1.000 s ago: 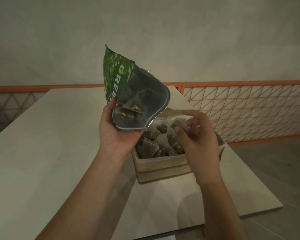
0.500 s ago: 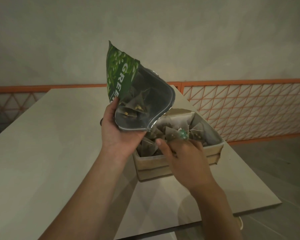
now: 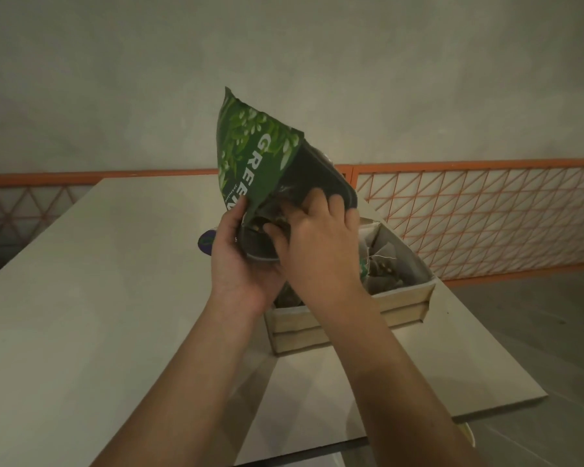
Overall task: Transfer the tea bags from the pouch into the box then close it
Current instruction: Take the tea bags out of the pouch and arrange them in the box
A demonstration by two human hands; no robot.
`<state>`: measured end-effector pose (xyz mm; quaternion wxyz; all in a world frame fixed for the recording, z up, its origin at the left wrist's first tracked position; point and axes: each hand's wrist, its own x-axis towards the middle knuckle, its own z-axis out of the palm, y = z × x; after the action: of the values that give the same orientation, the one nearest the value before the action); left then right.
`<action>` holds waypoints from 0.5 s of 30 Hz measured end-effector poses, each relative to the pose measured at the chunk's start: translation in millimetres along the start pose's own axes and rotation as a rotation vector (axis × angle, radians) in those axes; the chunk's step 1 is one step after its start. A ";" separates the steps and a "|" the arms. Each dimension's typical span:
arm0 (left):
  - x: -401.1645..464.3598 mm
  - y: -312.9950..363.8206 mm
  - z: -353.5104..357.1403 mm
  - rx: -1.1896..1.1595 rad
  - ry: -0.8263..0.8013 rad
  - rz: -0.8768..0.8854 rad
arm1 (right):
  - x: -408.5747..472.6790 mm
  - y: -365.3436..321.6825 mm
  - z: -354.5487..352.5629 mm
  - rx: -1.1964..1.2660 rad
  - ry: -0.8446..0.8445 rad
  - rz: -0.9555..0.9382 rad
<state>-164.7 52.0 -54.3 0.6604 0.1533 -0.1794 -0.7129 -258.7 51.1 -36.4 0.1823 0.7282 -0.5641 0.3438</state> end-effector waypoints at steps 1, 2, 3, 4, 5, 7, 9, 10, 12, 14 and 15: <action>0.4 0.4 0.3 0.001 -0.002 -0.005 | 0.1 -1.3 2.9 -0.042 -0.024 0.010; 0.7 1.0 0.6 0.004 0.002 -0.002 | -0.8 -1.7 5.2 -0.063 -0.038 0.014; 1.1 1.3 1.1 0.005 0.009 0.003 | -2.1 -1.7 6.5 -0.065 -0.043 0.013; 1.8 1.6 1.1 0.001 0.011 0.003 | -4.0 -1.5 6.7 -0.052 -0.041 0.008; 2.5 1.9 0.9 -0.001 0.014 0.002 | -5.8 -1.5 5.7 -0.032 -0.035 0.002; 2.5 3.0 0.7 0.007 0.023 0.004 | -8.8 0.2 2.2 0.014 -0.030 -0.010; 2.9 3.9 0.7 0.027 0.016 0.002 | -9.4 5.9 -2.5 0.085 -0.033 -0.028; 2.8 4.1 1.0 0.036 0.015 0.001 | -9.4 10.1 -4.8 0.140 -0.043 -0.035; 3.4 4.1 0.8 0.036 0.013 -0.002 | -9.6 18.8 -8.9 0.299 -0.064 -0.032; 5.0 4.1 0.0 0.015 0.002 -0.002 | -10.4 26.0 -14.5 0.505 -0.009 0.007; 6.0 4.4 -0.6 0.008 -0.006 0.000 | -11.5 29.4 -18.0 0.601 0.026 0.053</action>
<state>-161.0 45.7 -52.7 0.6593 0.1537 -0.1845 -0.7125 -293.3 62.1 -35.5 -0.0431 0.7302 -0.4532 0.5094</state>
